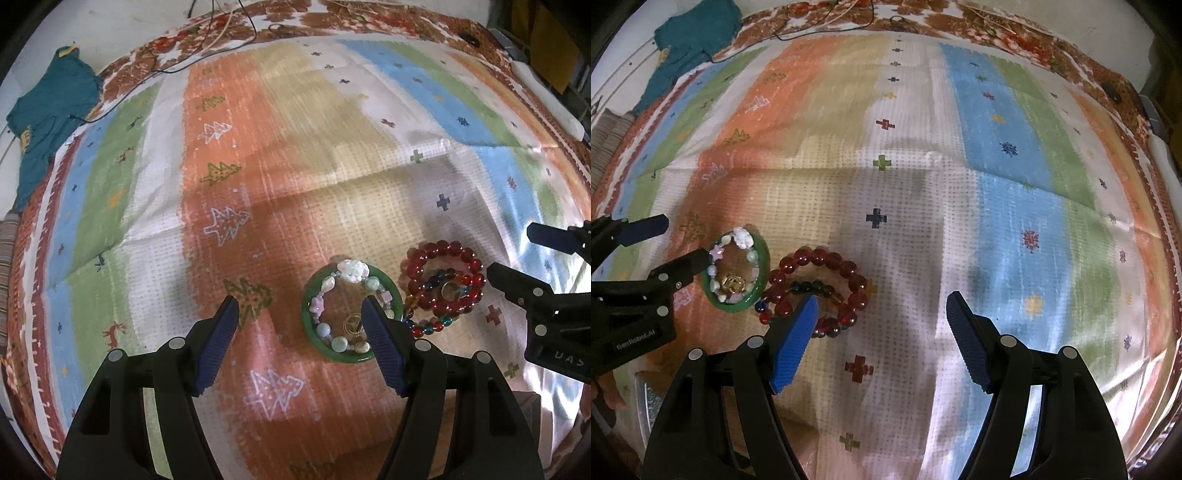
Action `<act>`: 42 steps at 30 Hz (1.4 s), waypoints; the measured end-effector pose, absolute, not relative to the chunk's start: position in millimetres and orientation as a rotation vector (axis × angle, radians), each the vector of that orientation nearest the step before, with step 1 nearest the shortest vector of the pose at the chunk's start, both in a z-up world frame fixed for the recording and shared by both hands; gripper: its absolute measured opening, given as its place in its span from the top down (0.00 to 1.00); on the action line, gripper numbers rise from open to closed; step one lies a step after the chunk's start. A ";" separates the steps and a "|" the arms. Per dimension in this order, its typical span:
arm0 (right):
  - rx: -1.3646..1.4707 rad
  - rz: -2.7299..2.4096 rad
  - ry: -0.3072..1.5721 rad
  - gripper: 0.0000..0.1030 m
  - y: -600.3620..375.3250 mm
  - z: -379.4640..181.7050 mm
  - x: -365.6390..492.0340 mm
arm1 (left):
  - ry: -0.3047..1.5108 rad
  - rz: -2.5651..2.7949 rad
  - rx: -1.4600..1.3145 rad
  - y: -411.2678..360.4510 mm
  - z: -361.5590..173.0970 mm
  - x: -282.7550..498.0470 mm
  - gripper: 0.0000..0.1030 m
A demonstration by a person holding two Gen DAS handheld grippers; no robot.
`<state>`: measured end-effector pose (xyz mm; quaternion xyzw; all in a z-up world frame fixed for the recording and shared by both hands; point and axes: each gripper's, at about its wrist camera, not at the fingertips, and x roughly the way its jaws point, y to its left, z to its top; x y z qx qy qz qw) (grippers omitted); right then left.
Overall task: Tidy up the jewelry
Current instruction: 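Grasp the white-pink bead bracelet with left tool while right grasps dark red bead bracelet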
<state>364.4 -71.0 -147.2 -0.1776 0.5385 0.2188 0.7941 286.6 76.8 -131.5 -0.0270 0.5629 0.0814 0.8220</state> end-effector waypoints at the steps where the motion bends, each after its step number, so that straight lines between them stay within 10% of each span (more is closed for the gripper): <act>1: -0.385 0.469 1.160 0.30 -69.8 -149.0 365.9 | 1.201 0.172 -0.054 76.6 -133.2 288.2 0.33; 21: -0.443 0.473 1.200 0.43 -52.3 -181.3 386.7 | 1.248 0.168 0.040 67.4 -159.2 308.5 0.50; 30: -0.452 0.489 1.189 0.70 -50.5 -181.8 384.3 | 1.251 0.170 0.041 70.9 -163.7 307.8 0.88; 42: -0.441 0.509 1.163 0.85 -54.8 -173.2 381.0 | 1.239 0.180 0.026 72.7 -155.3 302.9 0.90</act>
